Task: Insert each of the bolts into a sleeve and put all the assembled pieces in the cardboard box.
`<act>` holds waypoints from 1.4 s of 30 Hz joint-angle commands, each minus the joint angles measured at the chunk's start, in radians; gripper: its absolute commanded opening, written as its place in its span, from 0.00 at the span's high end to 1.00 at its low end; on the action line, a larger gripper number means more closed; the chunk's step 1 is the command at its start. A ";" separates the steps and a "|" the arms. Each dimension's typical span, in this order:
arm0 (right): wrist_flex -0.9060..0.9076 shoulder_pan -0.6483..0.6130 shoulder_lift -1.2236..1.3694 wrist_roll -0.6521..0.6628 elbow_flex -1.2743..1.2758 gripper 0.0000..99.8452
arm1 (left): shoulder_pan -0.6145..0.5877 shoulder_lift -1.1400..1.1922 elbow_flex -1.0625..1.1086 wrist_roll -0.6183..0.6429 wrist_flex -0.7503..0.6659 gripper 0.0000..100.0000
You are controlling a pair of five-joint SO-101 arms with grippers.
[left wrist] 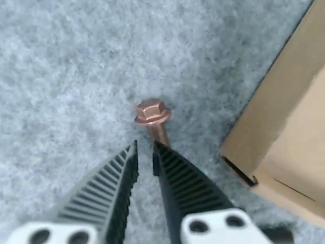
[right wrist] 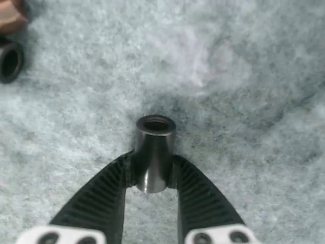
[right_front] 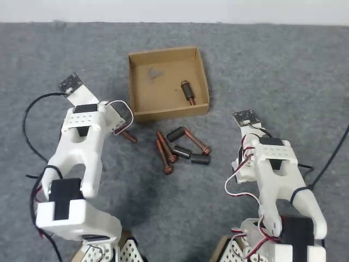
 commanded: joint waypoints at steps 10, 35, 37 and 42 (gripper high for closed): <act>-0.022 0.012 -0.041 0.017 0.005 0.99 | -0.011 0.057 -0.051 0.015 -0.060 0.93; -0.022 0.012 -0.041 0.017 0.005 0.99 | -0.015 0.074 -0.119 -0.238 0.077 0.99; -0.022 0.012 -0.041 0.017 0.005 0.99 | -0.020 0.018 -0.113 -0.298 0.098 0.99; -0.022 0.012 -0.041 0.017 0.005 0.99 | -0.021 -0.100 -0.036 -0.419 0.060 0.99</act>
